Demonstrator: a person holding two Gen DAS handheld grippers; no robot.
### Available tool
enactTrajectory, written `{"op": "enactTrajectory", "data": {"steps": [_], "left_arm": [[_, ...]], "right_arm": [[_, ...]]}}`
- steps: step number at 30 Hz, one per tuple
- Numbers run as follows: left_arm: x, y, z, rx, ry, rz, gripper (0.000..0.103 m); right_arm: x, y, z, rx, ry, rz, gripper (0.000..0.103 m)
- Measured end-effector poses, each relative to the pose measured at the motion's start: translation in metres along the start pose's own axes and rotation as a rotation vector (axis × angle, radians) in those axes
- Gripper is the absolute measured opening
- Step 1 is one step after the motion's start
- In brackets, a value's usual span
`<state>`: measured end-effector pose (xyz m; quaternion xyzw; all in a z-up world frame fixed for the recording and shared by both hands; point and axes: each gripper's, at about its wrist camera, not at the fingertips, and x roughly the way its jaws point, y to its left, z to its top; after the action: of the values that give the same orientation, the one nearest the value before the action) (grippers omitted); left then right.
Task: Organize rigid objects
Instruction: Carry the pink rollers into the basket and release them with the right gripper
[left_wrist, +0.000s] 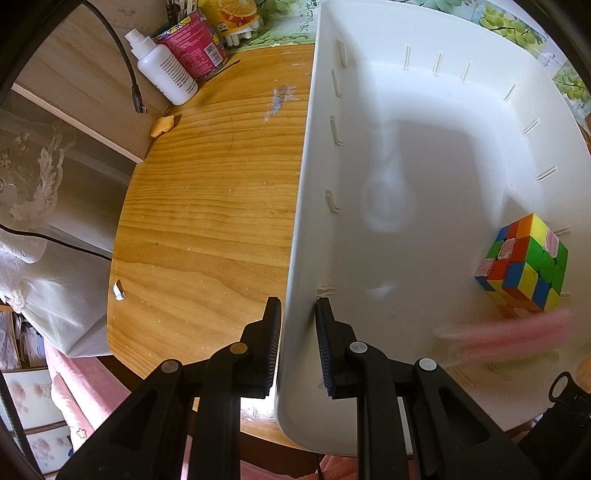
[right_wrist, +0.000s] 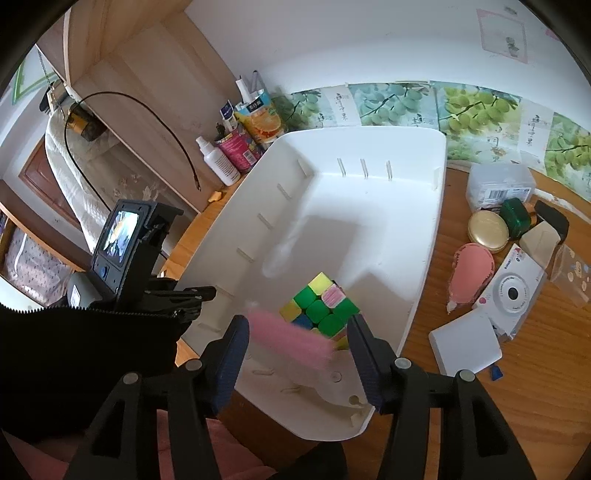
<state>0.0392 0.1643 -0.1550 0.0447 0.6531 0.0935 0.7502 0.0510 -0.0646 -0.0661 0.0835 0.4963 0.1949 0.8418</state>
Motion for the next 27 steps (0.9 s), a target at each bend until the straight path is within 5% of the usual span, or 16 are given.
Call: {"op": "enactTrajectory", "data": {"steps": [27], "left_arm": [[0.0, 0.0, -0.001, -0.005, 0.005, 0.001, 0.021]], "right_arm": [[-0.026, -0.07, -0.035, 0.092, -0.076, -0.255, 0.063]]}}
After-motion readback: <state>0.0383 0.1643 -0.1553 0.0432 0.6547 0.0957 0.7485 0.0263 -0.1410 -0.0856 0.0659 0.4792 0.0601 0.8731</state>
